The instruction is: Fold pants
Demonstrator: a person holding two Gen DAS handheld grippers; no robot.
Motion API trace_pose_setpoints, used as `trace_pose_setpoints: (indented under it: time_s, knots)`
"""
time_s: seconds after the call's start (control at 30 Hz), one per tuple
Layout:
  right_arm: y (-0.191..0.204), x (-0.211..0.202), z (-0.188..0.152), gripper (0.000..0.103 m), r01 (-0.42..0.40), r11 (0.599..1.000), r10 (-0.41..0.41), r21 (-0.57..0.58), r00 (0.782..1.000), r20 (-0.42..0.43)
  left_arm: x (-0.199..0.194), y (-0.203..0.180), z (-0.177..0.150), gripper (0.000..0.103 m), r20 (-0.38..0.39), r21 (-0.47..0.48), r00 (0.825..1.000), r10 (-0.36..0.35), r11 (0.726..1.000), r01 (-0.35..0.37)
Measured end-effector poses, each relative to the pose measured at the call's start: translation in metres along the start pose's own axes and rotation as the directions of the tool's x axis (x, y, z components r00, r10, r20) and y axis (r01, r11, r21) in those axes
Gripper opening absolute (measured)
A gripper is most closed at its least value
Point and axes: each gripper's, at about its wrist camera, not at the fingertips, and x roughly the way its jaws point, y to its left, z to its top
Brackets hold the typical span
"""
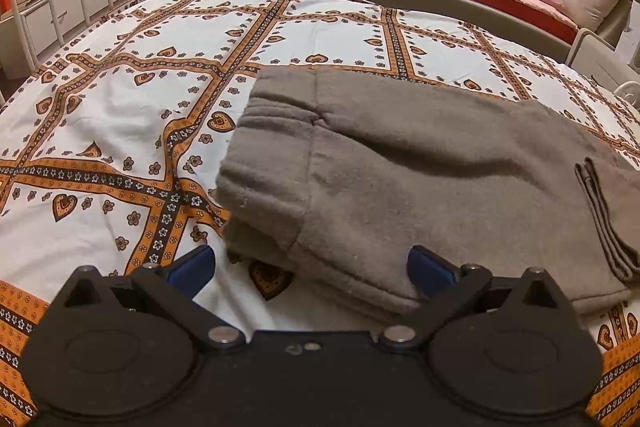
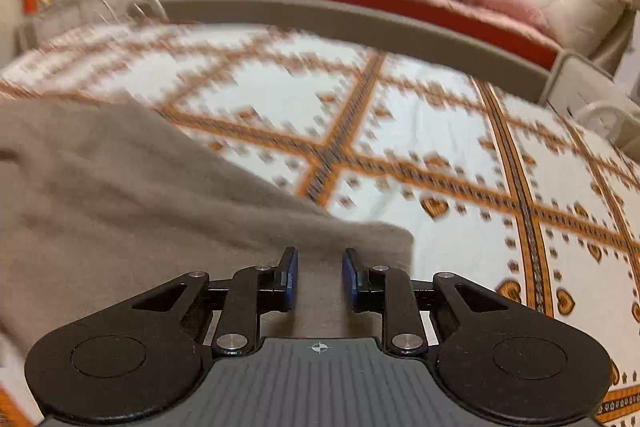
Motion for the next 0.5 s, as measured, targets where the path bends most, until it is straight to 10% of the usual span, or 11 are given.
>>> trace_pose_setpoints:
  time_s: [0.2, 0.5]
  knots:
    - [0.016, -0.045, -0.001, 0.06, -0.105, 0.994, 0.106, -0.027, 0.994, 0.034, -0.016, 0.011, 0.0, 0.094, 0.007, -0.125, 0.996, -0.091, 0.988, 0.091]
    - [0.032, -0.05, -0.007, 0.061, -0.172, 0.983, 0.17, 0.064, 0.985, 0.037, -0.001, 0.046, -0.008, 0.068, 0.04, -0.434, 0.966, -0.256, 0.866, 0.248]
